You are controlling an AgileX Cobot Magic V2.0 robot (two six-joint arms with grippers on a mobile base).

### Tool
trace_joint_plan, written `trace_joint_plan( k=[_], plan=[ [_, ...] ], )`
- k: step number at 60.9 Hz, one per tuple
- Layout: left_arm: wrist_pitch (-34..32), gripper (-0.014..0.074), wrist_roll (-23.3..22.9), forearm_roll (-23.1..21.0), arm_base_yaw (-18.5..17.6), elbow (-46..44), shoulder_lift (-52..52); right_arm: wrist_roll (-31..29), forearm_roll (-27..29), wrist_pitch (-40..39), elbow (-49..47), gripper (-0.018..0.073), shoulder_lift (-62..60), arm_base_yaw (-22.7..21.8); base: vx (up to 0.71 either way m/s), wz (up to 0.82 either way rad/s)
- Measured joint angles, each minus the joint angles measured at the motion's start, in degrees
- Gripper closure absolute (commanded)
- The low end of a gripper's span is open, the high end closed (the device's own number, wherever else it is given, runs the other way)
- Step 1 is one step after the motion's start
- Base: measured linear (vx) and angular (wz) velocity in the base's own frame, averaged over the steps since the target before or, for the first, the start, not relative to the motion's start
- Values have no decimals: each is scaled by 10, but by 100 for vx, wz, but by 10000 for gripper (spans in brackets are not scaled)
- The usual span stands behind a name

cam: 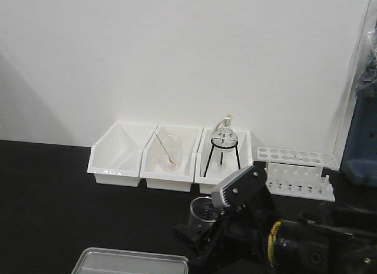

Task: Move beaker to silver tray on left bench
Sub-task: 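Lower the held beaker with the right gripper onto the silver tray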

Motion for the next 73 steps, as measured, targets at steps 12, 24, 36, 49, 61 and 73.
trace_joint_plan(
  k=[12,24,36,49,61,73],
  plan=[
    [0,595,0,0,0,0,0,-30,-1,-29,-56,571,99,0,0,0],
    [0,595,0,0,0,0,0,-38,-1,-75,-91,571,184,0,0,0],
    [0,595,0,0,0,0,0,-54,-2,-89,-129,571,254,10,0,0],
    [0,595,0,0,0,0,0,-69,-3,-90,-152,566,304,21,0,0],
    [0,595,0,0,0,0,0,-71,-3,-93,-155,561,337,22,0,0],
    [0,595,0,0,0,0,0,-71,-3,-93,-155,549,367,22,0,0]
  ],
)
